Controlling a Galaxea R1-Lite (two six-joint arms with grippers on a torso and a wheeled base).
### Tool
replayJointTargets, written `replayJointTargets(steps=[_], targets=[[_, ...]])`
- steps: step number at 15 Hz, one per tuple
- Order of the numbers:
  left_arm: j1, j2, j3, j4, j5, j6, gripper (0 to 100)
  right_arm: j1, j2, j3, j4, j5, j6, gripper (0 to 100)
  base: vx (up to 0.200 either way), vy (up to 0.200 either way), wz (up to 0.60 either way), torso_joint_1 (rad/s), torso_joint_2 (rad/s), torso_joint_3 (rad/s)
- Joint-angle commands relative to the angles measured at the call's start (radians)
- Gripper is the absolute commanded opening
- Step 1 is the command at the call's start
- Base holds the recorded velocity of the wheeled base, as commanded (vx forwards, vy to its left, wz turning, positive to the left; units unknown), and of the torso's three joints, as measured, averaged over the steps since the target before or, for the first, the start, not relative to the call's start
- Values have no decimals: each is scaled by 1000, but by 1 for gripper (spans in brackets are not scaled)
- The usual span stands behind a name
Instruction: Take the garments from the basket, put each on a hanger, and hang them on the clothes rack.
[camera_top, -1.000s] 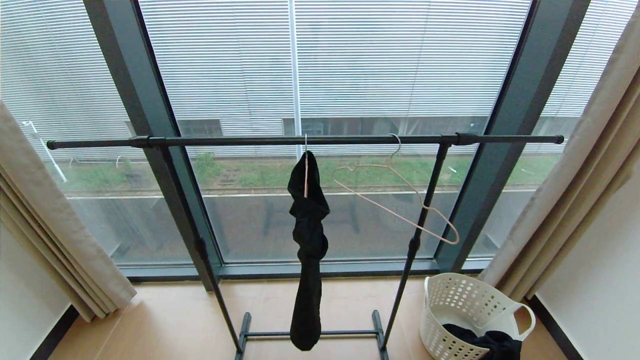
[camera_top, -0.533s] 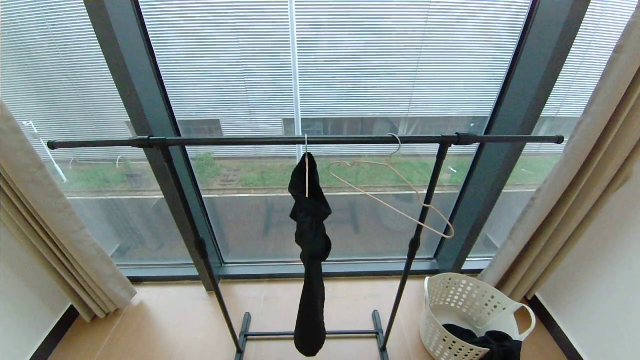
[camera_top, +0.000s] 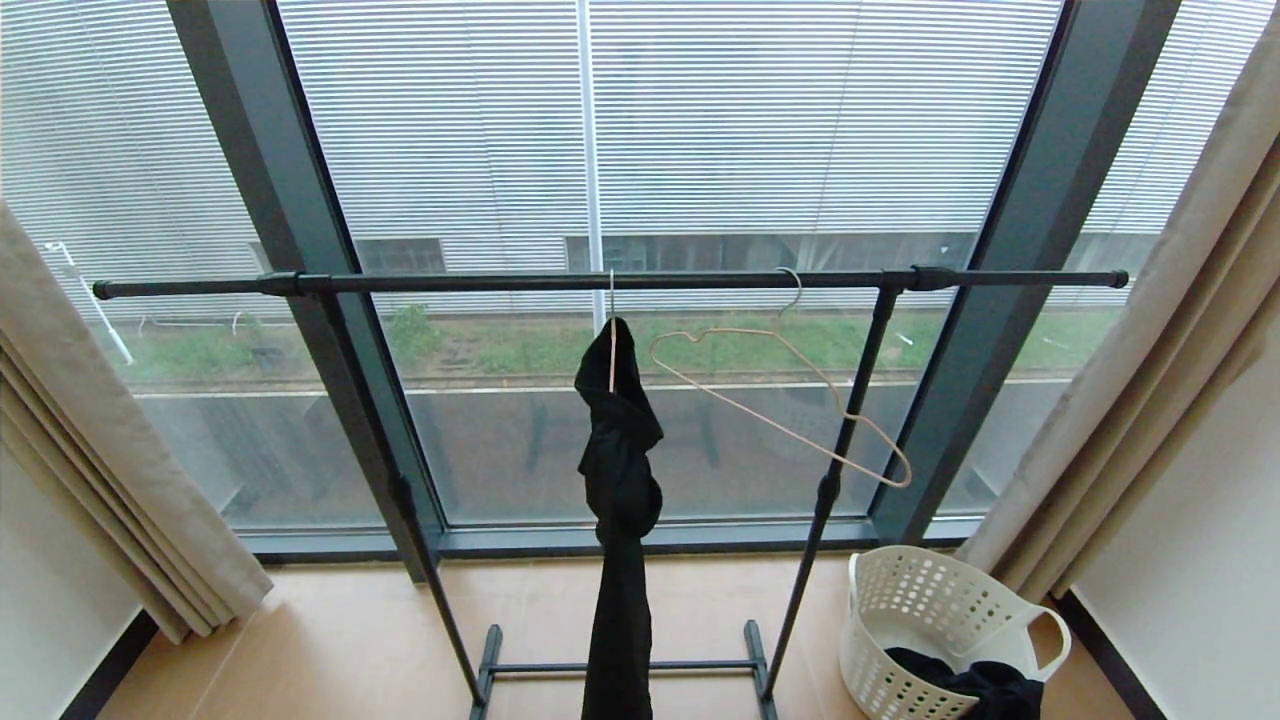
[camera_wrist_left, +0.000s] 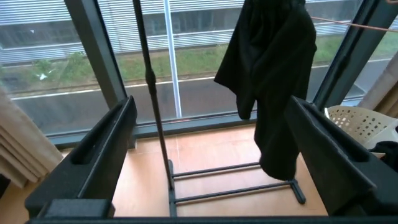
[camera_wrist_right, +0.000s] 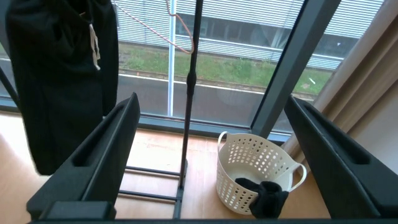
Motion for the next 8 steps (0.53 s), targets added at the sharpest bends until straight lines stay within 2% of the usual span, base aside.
replayJointTargets(steps=[1, 2, 8], targets=[[12, -21, 0, 3, 32, -9, 100, 0, 3, 0, 0, -6, 8, 100, 0, 0, 0, 0, 0, 0], [12, -21, 0, 5, 58, -25, 100, 0, 3, 0, 0, -16, 15, 100, 0, 0, 0, 0, 0, 0], [12, -21, 0, 5, 69, -25, 100, 0, 3, 0, 0, -16, 12, 100, 0, 0, 0, 0, 0, 0]])
